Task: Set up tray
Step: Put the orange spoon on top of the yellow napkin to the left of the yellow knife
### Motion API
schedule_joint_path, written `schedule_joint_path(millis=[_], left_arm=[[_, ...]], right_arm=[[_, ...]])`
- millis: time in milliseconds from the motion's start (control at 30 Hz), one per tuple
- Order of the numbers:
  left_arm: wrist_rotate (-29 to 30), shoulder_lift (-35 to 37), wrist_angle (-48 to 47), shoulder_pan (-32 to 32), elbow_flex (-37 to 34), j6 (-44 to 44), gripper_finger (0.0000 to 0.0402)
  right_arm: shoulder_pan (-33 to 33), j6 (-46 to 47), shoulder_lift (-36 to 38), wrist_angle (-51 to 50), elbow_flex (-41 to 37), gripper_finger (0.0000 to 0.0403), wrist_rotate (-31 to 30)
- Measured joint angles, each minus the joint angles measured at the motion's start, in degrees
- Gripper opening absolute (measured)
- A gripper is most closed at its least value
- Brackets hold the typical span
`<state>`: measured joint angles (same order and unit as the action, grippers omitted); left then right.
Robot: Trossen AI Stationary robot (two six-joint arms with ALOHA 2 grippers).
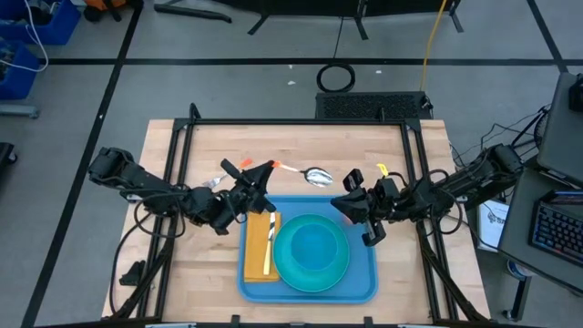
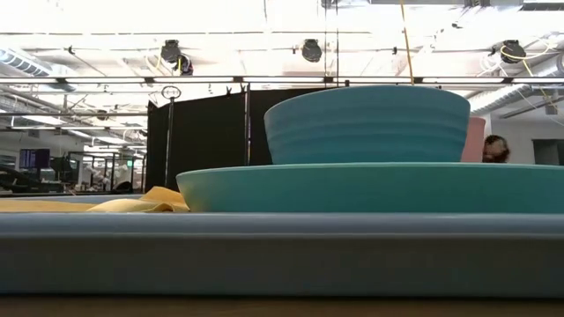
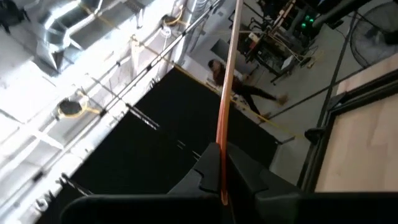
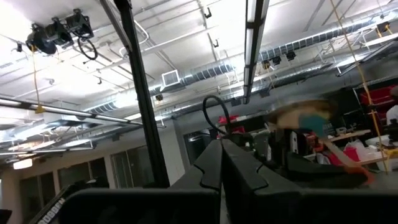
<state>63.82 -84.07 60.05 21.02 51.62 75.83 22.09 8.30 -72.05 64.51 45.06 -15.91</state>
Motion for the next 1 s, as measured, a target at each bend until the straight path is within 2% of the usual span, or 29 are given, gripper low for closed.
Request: schedule_joint_path(millis=[133, 400, 767, 1000], left_arm=[[2.22, 0.00, 0.09, 0.60, 0.00, -4.71, 0.0006], [12.45, 0.00, 0.09, 3.23, -0.03, -10.46, 0.0006], [23.57, 0.00, 0.07, 8.99, -4.00, -25.56, 0.0006], [24.15, 0.68, 0.20, 14.92, -10.70, -47.75, 0.0006]], right_arm=[[0.06, -4.25, 0.00, -0.44, 0.00, 0.0003, -0.08], [3.49, -17.17, 0.02, -7.15, 0.00, 0.0032, -0.32], [6.81, -21.29, 0.04, -22.06, 0.02, 0.0035, -0.38], [7.43, -22.71, 0.04, -32.62, 0.04, 0.0034, -0.54]])
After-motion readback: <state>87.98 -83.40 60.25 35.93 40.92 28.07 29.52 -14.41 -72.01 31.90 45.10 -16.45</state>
